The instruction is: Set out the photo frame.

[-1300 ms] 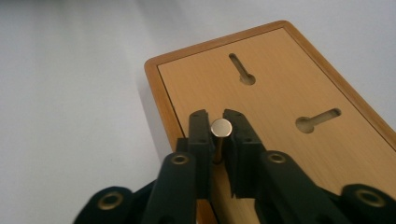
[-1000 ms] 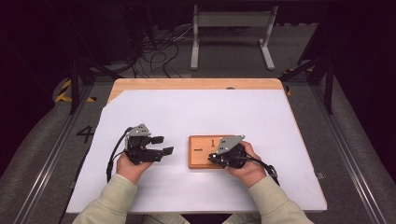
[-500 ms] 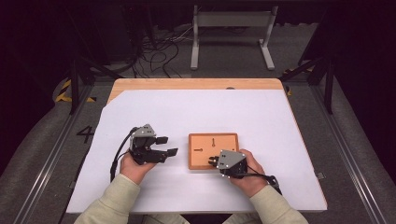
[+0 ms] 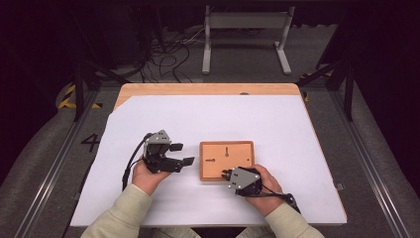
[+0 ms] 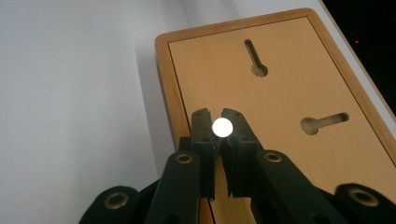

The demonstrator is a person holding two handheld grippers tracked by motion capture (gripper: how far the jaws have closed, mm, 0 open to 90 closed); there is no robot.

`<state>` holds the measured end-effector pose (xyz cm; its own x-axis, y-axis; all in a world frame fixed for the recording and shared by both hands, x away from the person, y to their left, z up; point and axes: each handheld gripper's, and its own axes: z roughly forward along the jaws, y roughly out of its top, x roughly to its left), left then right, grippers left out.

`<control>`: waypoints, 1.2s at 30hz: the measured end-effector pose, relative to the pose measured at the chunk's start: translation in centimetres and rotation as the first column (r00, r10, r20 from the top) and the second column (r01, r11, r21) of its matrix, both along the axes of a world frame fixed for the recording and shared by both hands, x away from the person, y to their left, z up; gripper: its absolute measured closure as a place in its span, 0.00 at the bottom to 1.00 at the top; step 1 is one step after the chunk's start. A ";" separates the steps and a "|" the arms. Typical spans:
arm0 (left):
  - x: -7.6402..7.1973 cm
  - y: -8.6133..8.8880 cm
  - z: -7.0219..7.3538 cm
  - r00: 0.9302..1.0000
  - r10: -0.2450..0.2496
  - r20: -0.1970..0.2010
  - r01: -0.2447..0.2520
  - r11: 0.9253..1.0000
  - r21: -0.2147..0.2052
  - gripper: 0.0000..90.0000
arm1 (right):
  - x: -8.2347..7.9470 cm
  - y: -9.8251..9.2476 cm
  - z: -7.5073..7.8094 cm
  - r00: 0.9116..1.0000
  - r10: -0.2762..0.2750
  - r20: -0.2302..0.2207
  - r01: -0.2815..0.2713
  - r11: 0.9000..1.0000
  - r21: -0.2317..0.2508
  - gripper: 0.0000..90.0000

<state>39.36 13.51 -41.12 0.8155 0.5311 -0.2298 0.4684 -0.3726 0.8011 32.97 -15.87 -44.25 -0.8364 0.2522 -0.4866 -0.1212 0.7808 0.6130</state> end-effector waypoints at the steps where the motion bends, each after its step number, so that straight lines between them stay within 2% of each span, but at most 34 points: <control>1: 0.0 -0.2 0.0 1.000 0.002 -0.002 -0.002 1.000 -0.003 0.29 | -0.1 0.1 0.0 1.000 -0.004 0.002 0.004 1.000 0.001 0.93; 9: 0.7 -1.9 0.6 1.000 0.007 -0.018 -0.007 1.000 -0.011 0.19 | -0.9 0.2 -0.3 0.998 -0.006 0.061 0.008 1.000 -0.021 0.93; 15: 1.8 -3.0 0.1 0.999 0.017 -0.047 -0.018 0.999 -0.033 0.15 | -1.1 0.2 -0.4 0.997 -0.011 0.072 0.013 1.000 -0.022 0.93; 18: 2.4 -3.3 -0.3 0.998 0.027 -0.065 -0.029 0.999 -0.030 0.14 | -1.1 0.2 -0.5 0.997 -0.008 0.079 0.010 1.000 -0.022 0.93; 21: 2.9 -4.0 -0.4 0.997 0.028 -0.073 -0.029 1.000 -0.010 0.12 | -1.3 0.3 -0.5 0.996 -0.007 0.092 0.010 1.000 -0.027 0.93; 25: 3.4 -5.0 -0.6 0.996 -0.005 -0.087 0.004 1.000 -0.008 0.12 | -1.6 0.4 -0.7 0.993 -0.012 0.117 0.016 0.999 -0.039 0.93; 30: 3.7 -5.8 -1.1 0.995 -0.009 -0.103 0.009 1.000 0.000 0.12 | -1.8 0.4 -0.7 0.991 -0.010 0.133 0.016 0.999 -0.045 0.93; 36: 4.3 -6.5 -2.0 0.990 -0.022 -0.140 0.022 1.000 -0.004 0.13 | -1.9 0.5 -0.8 0.990 -0.007 0.143 0.014 0.999 -0.047 0.93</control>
